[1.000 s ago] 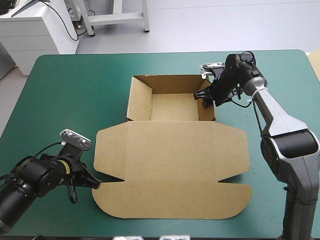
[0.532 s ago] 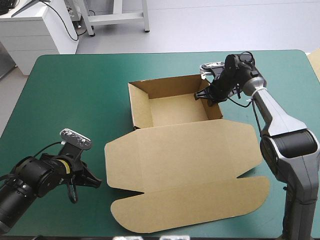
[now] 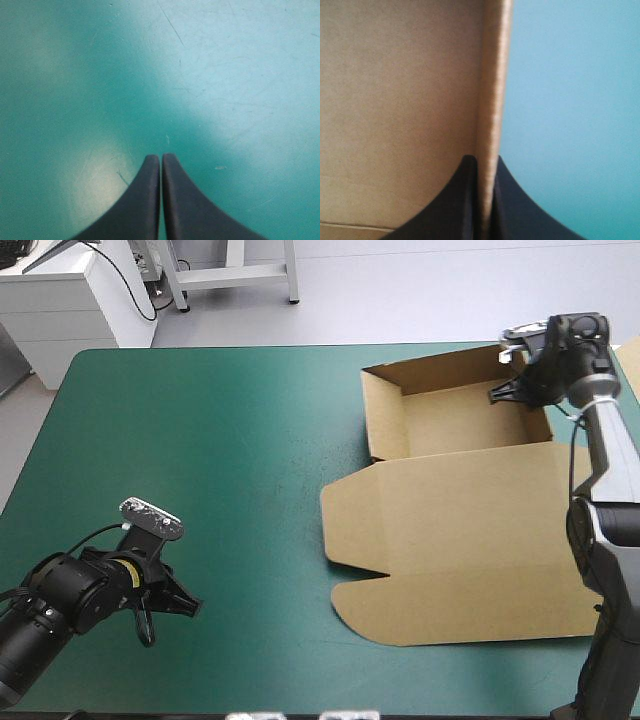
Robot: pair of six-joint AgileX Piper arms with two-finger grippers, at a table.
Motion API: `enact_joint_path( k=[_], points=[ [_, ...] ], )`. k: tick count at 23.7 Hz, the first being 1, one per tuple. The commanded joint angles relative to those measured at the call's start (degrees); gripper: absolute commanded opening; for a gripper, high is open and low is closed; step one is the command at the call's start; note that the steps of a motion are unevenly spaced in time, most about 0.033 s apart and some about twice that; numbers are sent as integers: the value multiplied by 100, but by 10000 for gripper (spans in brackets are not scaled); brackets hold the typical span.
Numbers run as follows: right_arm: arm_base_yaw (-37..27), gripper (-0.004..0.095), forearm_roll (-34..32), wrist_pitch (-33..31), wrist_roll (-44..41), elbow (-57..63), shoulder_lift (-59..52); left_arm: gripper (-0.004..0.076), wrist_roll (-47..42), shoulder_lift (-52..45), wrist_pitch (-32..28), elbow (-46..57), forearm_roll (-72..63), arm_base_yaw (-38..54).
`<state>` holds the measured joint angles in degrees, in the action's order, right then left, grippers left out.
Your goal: Fold the box
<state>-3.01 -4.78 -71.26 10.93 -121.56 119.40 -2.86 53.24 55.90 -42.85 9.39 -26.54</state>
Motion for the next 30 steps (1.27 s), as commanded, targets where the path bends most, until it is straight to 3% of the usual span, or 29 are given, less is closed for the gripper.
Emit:
enact_joint_path(
  k=[1,4,8,15,17,18,20,23,26,30],
  points=[
    [-778,-21,-217,107,222,-203,-344,-8,-53,-65,-168,-140,4,-42],
    [-1925,-21,90,84,96,-203,-344,-8,-35,-65,-176,-140,0,-42],
    [-2781,-21,721,-7,-154,-203,-344,-8,-14,-65,-272,-140,13,-42],
    [-2976,32,881,15,382,-203,-344,-8,-28,-65,-328,-140,13,-42],
    [-2976,206,1057,89,451,-203,-344,-8,-28,-65,-328,-140,13,-42],
    [-2976,371,1147,100,451,-203,-344,-8,-28,-65,-328,-140,13,-42],
    [-2976,572,1217,100,451,-203,-344,-8,-28,-65,-328,-140,13,-42],
    [-2976,820,1308,100,451,-208,-344,-8,-53,-65,-328,-140,13,-42],
    [-2976,922,1308,100,360,-208,-344,-8,-53,-65,-328,-140,-11,-42],
    [-2976,895,1378,-10,282,-303,-395,-8,-53,-65,-328,-140,-11,-42]
  ],
)
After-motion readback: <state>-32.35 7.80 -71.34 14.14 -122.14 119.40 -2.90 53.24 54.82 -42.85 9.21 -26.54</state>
